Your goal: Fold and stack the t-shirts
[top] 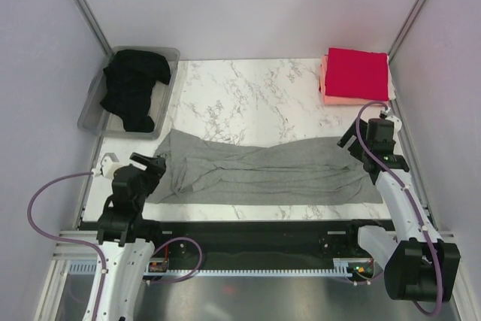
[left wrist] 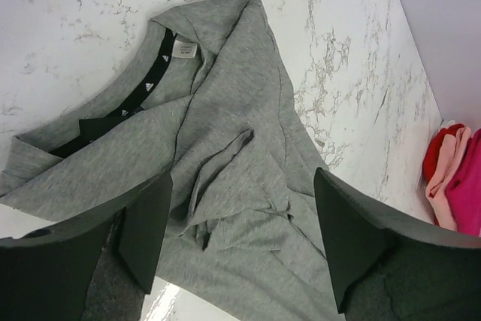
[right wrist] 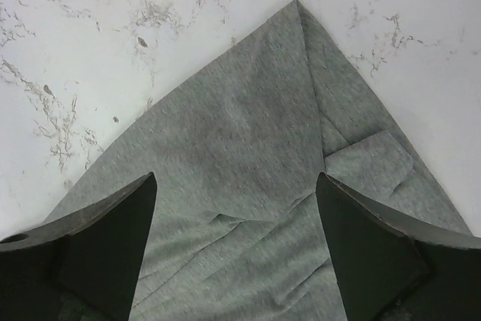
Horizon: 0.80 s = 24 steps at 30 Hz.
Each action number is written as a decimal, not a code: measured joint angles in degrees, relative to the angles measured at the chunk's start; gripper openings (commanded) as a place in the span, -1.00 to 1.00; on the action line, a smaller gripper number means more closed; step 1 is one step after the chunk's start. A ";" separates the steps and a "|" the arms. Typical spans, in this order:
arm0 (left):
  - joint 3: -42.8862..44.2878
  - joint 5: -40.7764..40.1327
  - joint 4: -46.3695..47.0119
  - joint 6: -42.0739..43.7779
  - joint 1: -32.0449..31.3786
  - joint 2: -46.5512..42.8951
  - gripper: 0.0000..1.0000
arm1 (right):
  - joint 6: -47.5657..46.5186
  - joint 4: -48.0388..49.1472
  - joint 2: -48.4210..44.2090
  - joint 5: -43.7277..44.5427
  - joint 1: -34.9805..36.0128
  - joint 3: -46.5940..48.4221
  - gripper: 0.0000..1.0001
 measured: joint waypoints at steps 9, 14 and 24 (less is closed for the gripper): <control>0.02 3.34 6.67 1.68 -0.37 13.79 0.48 | -1.16 1.81 3.23 -6.47 1.97 2.82 0.81; 1.49 3.48 13.68 3.78 -6.51 29.99 0.49 | -1.55 3.48 15.50 -8.87 7.65 3.58 0.80; 17.92 0.76 21.24 7.98 -16.63 70.49 0.49 | -1.42 1.90 24.37 -6.84 9.51 3.06 0.84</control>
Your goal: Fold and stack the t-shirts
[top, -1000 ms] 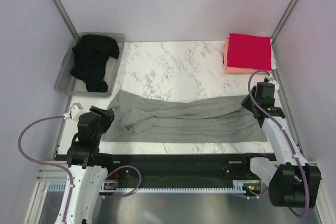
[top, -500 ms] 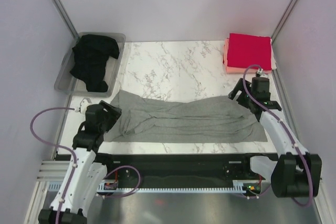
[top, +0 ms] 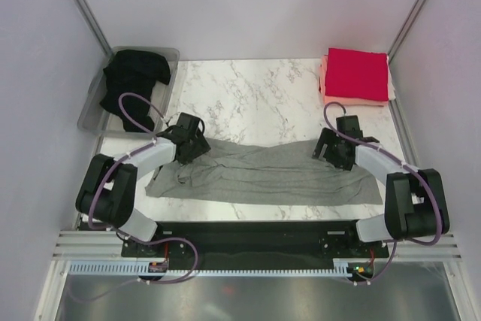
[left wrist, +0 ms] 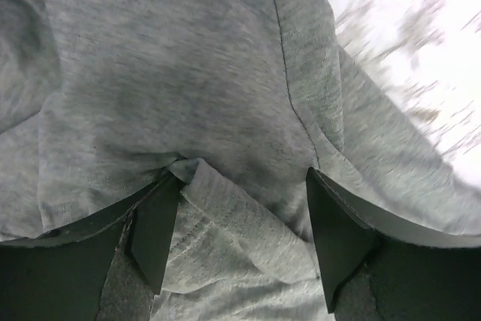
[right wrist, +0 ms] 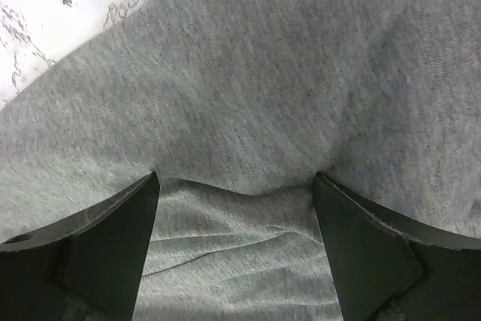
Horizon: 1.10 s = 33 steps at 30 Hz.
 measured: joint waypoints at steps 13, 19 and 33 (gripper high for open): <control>34.91 1.86 -1.95 1.01 0.00 29.16 0.50 | 12.00 1.68 -16.50 -12.26 8.17 -13.29 0.90; 63.43 6.12 -7.50 -0.57 -0.13 47.54 0.50 | 29.68 8.76 -22.49 -14.38 27.15 -19.23 0.93; 95.21 23.41 -2.12 3.82 -1.90 66.77 0.95 | 36.79 8.87 -13.46 -3.52 53.48 -0.07 0.96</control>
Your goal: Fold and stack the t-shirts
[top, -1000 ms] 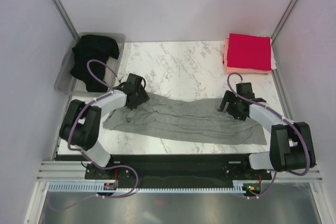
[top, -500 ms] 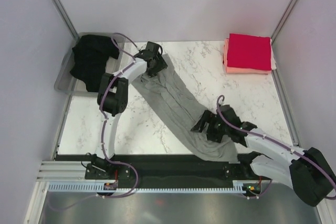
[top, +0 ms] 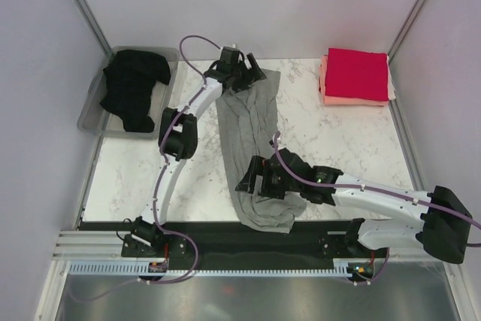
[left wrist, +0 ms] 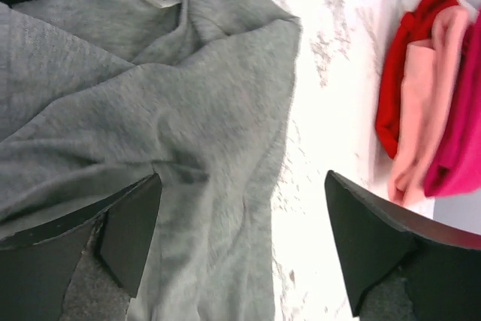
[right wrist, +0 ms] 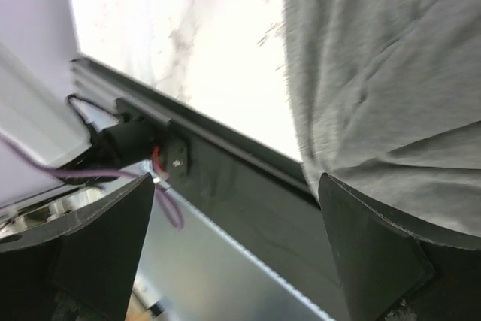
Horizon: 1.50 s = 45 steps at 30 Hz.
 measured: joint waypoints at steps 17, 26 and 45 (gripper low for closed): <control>-53.64 -4.17 -0.24 11.56 4.83 -75.25 0.99 | -29.46 -14.01 29.42 4.57 -21.55 41.29 0.94; -88.28 -4.66 -11.37 13.14 4.42 -107.21 0.97 | -31.19 -5.99 55.84 -12.76 -30.82 55.49 0.89; -98.62 -1.03 -15.78 16.96 4.39 -122.27 0.93 | -18.73 15.47 88.80 -27.87 -39.30 89.90 0.93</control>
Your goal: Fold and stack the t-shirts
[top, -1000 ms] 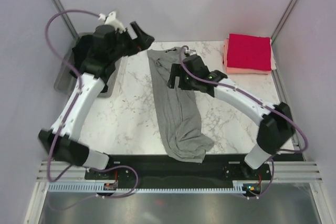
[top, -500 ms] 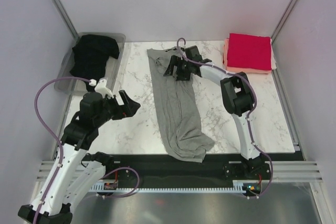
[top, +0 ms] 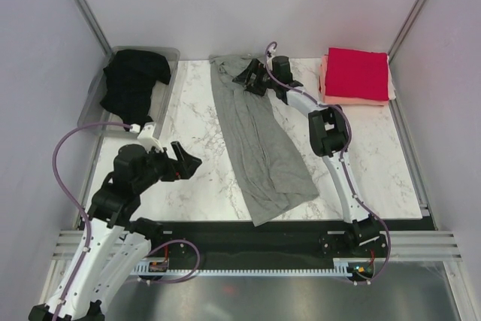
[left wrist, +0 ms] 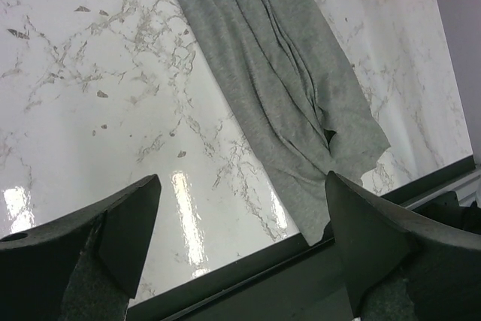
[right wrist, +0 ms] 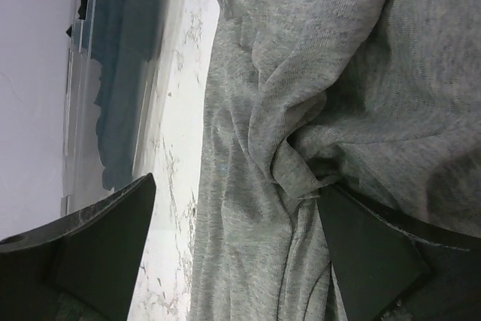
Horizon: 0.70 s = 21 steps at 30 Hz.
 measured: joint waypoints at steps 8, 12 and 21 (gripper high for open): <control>0.00 -0.02 0.04 -0.46 -0.02 5.64 0.86 | 0.83 0.63 -8.09 -0.22 -0.09 -10.62 0.96; -0.55 0.07 0.44 -3.67 -1.46 8.61 0.85 | -2.75 -3.85 -21.99 0.83 -0.09 -21.66 0.96; -4.57 -4.55 6.21 -17.18 -21.55 19.71 0.81 | -11.45 -23.67 -67.63 24.41 -0.24 -47.54 0.96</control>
